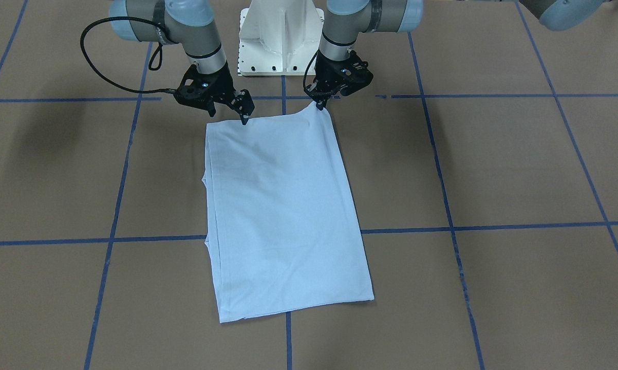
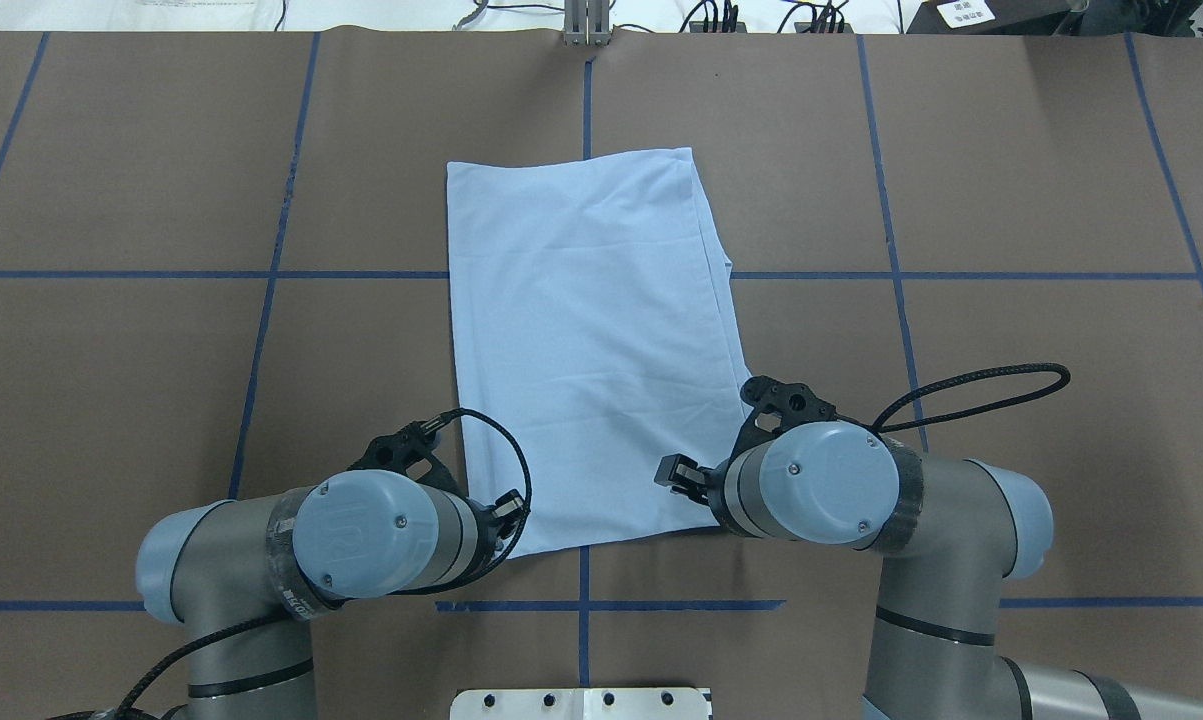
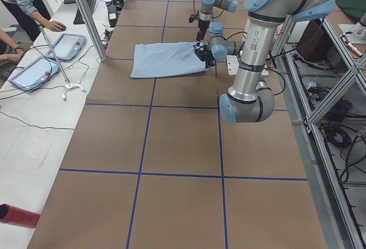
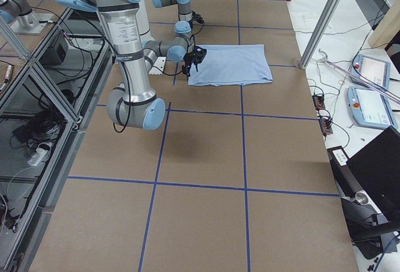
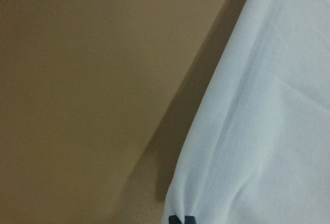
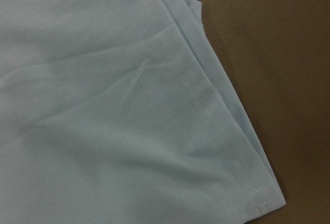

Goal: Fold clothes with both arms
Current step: 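Grasp both near corners of the folded shirt with both grippers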

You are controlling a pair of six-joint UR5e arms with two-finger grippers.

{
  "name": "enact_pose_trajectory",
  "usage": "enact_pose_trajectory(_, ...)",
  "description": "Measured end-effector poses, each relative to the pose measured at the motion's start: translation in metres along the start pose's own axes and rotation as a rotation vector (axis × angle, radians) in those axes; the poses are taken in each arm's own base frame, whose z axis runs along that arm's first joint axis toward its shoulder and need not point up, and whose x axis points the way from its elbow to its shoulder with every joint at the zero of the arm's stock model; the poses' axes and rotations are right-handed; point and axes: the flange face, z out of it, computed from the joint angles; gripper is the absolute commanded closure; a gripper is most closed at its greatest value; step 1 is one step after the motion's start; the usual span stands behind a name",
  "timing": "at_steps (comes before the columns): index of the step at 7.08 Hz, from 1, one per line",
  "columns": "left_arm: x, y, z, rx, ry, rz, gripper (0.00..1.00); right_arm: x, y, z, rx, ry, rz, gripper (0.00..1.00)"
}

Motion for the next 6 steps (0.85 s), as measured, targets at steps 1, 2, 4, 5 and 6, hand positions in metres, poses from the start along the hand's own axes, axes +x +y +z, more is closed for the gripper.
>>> enact_pose_trajectory(1,0.0,0.001,0.0,-0.002,0.0,0.001,1.0,0.002,0.0,0.008,0.004,0.023,0.006,0.0)
enact_pose_trajectory(2,0.0,0.001,0.0,-0.002,0.001,0.001,1.0,0.004,0.0,0.015,0.006,0.039,0.007,0.0)
enact_pose_trajectory(4,0.0,0.002,0.0,-0.002,0.001,0.003,1.0,0.007,0.001,0.022,0.007,0.054,0.008,0.0)
enact_pose_trajectory(5,0.0,0.002,0.0,-0.002,0.001,0.003,1.0,0.007,0.002,0.025,0.007,0.059,0.007,0.0)
enact_pose_trajectory(6,0.0,0.002,0.0,-0.002,0.001,0.003,1.0,0.008,0.001,0.027,0.007,0.065,0.008,0.0)
